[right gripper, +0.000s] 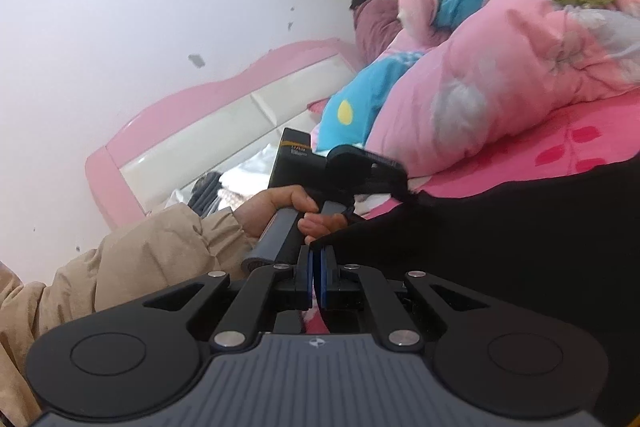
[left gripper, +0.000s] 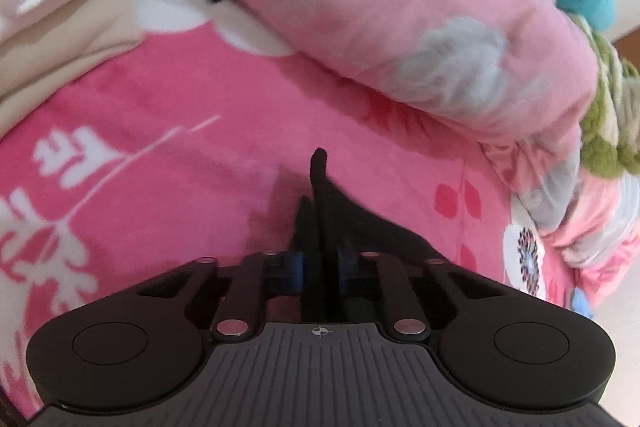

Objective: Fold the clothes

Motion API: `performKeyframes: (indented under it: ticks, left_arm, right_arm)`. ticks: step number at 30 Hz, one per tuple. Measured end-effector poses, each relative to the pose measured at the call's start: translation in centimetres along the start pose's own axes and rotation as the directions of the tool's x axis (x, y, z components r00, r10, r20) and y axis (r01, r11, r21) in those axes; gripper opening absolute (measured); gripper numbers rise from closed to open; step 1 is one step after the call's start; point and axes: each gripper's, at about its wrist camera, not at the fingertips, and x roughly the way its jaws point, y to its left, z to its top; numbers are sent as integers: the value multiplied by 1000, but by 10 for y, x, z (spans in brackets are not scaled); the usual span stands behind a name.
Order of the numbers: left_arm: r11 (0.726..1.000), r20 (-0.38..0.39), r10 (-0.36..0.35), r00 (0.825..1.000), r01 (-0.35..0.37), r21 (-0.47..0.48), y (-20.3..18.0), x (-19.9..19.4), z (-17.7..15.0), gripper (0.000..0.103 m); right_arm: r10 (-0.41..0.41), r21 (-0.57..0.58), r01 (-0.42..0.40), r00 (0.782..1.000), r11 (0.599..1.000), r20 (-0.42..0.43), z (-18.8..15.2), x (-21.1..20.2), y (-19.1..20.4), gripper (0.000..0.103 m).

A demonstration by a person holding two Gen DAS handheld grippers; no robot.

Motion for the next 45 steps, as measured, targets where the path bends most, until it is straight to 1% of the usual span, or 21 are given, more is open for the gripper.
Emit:
performKeyframes:
  ticks: [3,7,9,12,15,19,21,23,26,29,31,35,37,38,39,40,41,42,43,44,45]
  left_arm:
    - [998,32,0,999,-2,58,-27,-2,-3,6]
    - [988,43,-27,999,20,152,-74,-2,-11,5]
    - [978,38,-46,998,38,203,-103,1,-20,5]
    - [962,5,-69,998,65,266,-147,11,-35,5]
    - [935,-27,-77,997,82,344,-189,29,-60,5]
    - [889,-70,-84,994,106,445,-246,53,-93,5]
    - [867,-94,-74,993,110,486,-267,68,-113,5]
    - [851,-118,-60,991,113,513,-285,83,-131,5]
    - [828,-143,-34,989,108,551,-304,100,-151,5]
    - [802,-146,-2,989,89,591,-319,112,-166,5]
    - [788,-147,17,989,77,611,-327,119,-174,5]
    - [780,-161,50,986,62,622,-336,133,-184,6]
    - [783,-177,51,983,71,618,-338,142,-188,9]
    - [791,-186,34,982,87,605,-336,145,-188,11]
    - [799,-194,16,981,104,592,-335,148,-188,18]
    - [806,-207,-17,978,136,575,-332,150,-187,24]
    - [815,-225,-60,972,178,551,-329,150,-186,35]
    - [822,-242,-104,965,220,526,-326,150,-185,43]
    - [824,-250,-135,959,249,509,-324,148,-184,46]
    - [823,-255,-160,954,272,498,-322,146,-183,52]
    - [820,-255,-191,948,297,490,-321,141,-182,56]
  right_arm:
    - [-17,20,17,999,1000,30,1,-13,-8,2]
    - [-61,59,57,995,997,76,1,-40,-18,2]
    - [-96,87,87,990,992,107,1,-59,-23,2]
    - [-170,131,151,973,980,153,2,-89,-32,3]
    - [-259,183,225,946,957,194,1,-122,-39,3]
    - [-367,267,300,895,916,253,-7,-164,-49,3]
    - [-416,314,329,870,891,267,-13,-180,-55,3]
    - [-467,366,358,841,859,274,-20,-196,-63,2]
    - [-517,431,378,811,820,274,-31,-215,-74,2]
    - [-552,484,386,790,785,266,-41,-229,-86,3]
    - [-561,508,380,783,773,268,-46,-236,-93,3]
    - [-569,544,364,776,756,272,-55,-247,-105,2]
    - [-576,562,360,772,744,267,-59,-251,-112,3]
    - [-580,574,359,771,736,262,-61,-252,-116,3]
    - [-584,587,357,770,727,255,-63,-252,-120,2]
    - [-588,601,354,771,716,247,-65,-253,-124,2]
    - [-591,616,350,771,706,238,-67,-253,-128,3]
    - [-593,630,347,772,695,230,-69,-253,-132,3]
    - [-595,642,344,773,685,221,-71,-254,-136,3]
    - [-596,651,342,774,678,215,-73,-254,-139,3]
    - [-597,659,339,775,672,209,-75,-254,-142,3]
